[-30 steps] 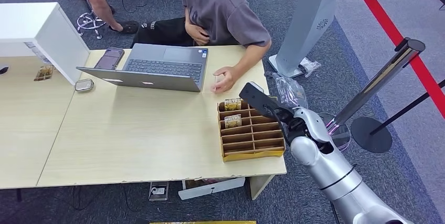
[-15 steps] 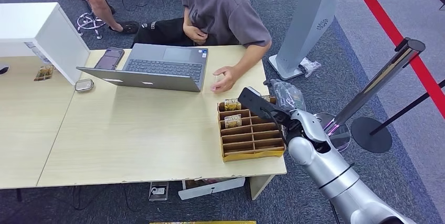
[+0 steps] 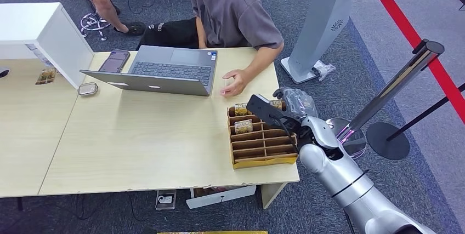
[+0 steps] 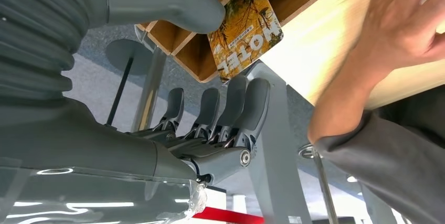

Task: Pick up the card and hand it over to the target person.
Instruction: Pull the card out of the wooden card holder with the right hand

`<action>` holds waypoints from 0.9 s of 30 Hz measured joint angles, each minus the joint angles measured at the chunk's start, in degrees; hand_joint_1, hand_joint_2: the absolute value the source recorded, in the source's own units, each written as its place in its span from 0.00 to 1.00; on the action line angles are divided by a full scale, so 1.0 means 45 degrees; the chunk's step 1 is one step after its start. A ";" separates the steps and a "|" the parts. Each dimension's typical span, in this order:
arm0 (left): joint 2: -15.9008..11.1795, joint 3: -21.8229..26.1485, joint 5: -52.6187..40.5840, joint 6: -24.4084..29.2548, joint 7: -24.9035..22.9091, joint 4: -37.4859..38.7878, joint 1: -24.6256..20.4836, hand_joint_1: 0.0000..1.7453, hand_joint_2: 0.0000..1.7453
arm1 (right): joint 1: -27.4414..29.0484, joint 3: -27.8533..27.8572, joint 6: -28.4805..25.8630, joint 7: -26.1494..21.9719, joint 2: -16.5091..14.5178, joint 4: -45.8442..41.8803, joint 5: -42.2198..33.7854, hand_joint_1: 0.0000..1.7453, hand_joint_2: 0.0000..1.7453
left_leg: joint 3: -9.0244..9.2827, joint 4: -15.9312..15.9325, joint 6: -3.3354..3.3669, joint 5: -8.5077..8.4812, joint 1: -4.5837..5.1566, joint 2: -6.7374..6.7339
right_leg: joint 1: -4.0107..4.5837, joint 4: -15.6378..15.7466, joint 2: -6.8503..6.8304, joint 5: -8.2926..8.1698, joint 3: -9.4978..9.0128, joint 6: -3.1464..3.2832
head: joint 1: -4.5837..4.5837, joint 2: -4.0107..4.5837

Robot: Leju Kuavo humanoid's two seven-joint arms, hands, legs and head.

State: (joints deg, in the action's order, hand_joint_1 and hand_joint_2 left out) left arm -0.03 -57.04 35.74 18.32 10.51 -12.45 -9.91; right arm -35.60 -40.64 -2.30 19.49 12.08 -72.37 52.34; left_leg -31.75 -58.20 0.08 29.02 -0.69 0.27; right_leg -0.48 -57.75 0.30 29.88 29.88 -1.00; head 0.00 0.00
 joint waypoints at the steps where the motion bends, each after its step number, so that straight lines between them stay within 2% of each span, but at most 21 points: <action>1: 0.0001 -0.0003 -0.0002 -0.0004 -0.0003 0.0002 0.0004 0.00 0.00 | 0.0005 0.0000 -0.0002 -0.0001 -0.0001 0.0011 -0.0003 0.50 1.00 | 0.0001 0.0001 0.0000 0.0000 0.0000 0.0002 | 0.0000 0.0001 -0.0001 0.0000 -0.0002 0.0000 | 0.0000 0.0000; 7: -0.0005 0.0063 0.0036 -0.0001 -0.0055 0.0018 0.0028 0.00 0.00 | 0.0017 -0.0066 0.0039 -0.0035 -0.0047 0.0211 -0.0017 0.52 1.00 | 0.0006 0.0006 0.0002 -0.0002 -0.0001 0.0001 | 0.0001 0.0009 -0.0002 -0.0003 -0.0008 -0.0002 | 0.0000 0.0000; 14: -0.0052 0.0027 -0.0046 -0.0009 -0.0055 0.0009 0.0007 0.00 0.00 | -0.0011 -0.0149 0.0134 -0.0043 -0.0086 0.0257 -0.0015 0.49 1.00 | 0.0008 0.0010 0.0001 -0.0006 -0.0001 0.0000 | 0.0001 0.0013 -0.0002 -0.0007 -0.0011 0.0000 | 0.0000 0.0000; 27: -0.0077 0.0069 -0.0083 -0.0051 -0.0094 -0.0005 -0.0010 0.00 0.00 | -0.0337 -0.0166 -0.0127 -0.0027 -0.0291 0.0519 0.0089 0.49 1.00 | 0.0002 0.0005 0.0001 -0.0005 0.0000 -0.0002 | 0.0000 0.0005 0.0001 -0.0005 -0.0002 0.0000 | 0.0000 0.0000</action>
State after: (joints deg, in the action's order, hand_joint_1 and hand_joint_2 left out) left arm -0.37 -56.72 35.36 18.09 10.09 -12.47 -9.96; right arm -37.12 -41.38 -2.87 19.37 10.77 -70.03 52.74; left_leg -31.74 -58.18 0.08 29.00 -0.69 0.26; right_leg -0.48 -57.72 0.31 29.86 29.87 -1.00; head 0.00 0.00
